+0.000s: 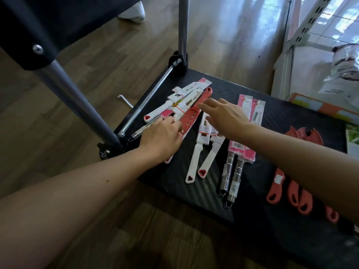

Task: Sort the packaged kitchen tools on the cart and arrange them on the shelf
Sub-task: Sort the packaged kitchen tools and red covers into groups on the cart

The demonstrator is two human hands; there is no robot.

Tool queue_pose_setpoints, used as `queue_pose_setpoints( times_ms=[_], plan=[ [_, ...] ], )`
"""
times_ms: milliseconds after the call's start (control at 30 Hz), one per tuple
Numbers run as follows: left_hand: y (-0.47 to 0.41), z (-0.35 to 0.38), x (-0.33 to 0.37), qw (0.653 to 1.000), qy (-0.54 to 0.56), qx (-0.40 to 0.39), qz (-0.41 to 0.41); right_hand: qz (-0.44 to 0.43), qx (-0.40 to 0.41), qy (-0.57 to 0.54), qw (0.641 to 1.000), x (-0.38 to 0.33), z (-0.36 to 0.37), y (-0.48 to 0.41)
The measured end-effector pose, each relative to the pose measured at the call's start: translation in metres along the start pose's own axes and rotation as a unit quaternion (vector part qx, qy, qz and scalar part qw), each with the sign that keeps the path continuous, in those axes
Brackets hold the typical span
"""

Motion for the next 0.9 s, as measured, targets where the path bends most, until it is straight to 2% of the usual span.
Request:
queue_pose_setpoints(
  times_ms=[133, 333, 567, 767, 833, 900],
  plan=[
    [0.007, 0.004, -0.009, 1.0, 0.026, 0.008, -0.006, -0.007, -0.029, 0.042, 0.999, 0.01, 0.009, -0.023],
    [0.015, 0.012, -0.027, 0.999, 0.031, -0.023, -0.031, -0.03, -0.081, 0.078, 0.993, 0.011, 0.018, -0.038],
    [0.022, 0.018, -0.042, 0.997, 0.052, -0.033, -0.052, -0.047, -0.037, 0.108, 0.992, 0.01, 0.018, -0.037],
    [0.014, 0.012, -0.034, 0.988, 0.091, -0.001, -0.123, -0.032, -0.017, 0.151, 0.988, 0.016, 0.009, -0.023],
    [0.01, 0.007, -0.026, 0.986, 0.096, 0.017, -0.134, -0.012, -0.007, 0.129, 0.992, 0.022, 0.002, -0.016],
    [0.007, 0.008, -0.016, 0.987, 0.089, -0.004, -0.133, 0.013, 0.011, 0.098, 0.995, 0.027, -0.005, -0.007]
  ],
)
Point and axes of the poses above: each hand's wrist, its own y-axis away from the middle knuckle, its own z-axis out of the palm, x = y × z, the point moved 5 cm from there along -y, towards the middle knuckle, and after that the axes turned 8 degrees about -y, right-handed, at the moved point
